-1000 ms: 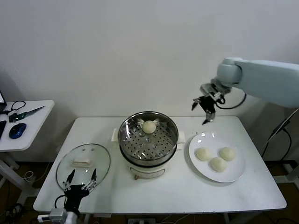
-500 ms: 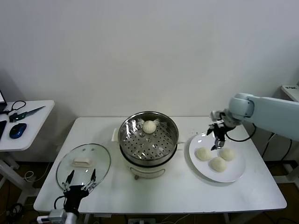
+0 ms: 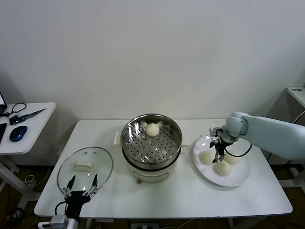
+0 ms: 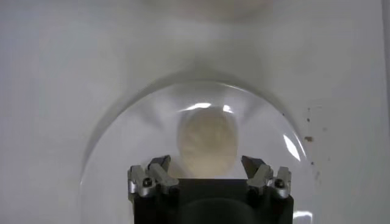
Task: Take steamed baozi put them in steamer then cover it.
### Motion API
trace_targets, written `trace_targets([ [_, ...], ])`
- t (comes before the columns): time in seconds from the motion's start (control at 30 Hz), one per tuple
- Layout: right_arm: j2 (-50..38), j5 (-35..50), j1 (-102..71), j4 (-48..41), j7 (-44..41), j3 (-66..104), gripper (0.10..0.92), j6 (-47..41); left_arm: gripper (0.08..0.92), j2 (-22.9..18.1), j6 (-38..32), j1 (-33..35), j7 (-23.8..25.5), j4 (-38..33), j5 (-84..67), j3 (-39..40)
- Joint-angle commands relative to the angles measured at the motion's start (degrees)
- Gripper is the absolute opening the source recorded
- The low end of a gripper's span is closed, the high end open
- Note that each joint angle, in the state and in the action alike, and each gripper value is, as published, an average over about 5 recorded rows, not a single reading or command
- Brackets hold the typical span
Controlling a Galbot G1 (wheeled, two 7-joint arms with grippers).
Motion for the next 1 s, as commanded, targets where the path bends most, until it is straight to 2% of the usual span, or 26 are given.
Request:
trace_targets([
  [0.03,2.3,-3.0,-5.7,-4.0,1.2,3.6,0.764,-1.0,0.823,0.0,-0.1,-0.1,0.0,0.2,0.1,0.0],
  [0.3,2.8,-3.0,-6.4,-5.1,1.6,5.0,0.665,-1.0,0.823,0.1,0.0,-0.3,0.0,0.4,0.2,0.0],
  [0.5,1.6,-1.4,-1.4,-2.3,0.7,3.6,0.596,-0.3,0.823,0.0,0.1,-0.3,0.0,0.3,0.3,0.0],
  [0.77,-0.5,6.6,20.7,6.3,-1.8,-8.9,0.569,2.0,0.823,-0.4,0.2,-0.3,0.0,0.0,1.0,0.4],
  [1.0,4.3,18.0,44.3,14.5,-3.8,-17.7,0.568,1.2,0.823,-0.7,0.5,-0.4,0.0,-0.6,1.5,1.2],
])
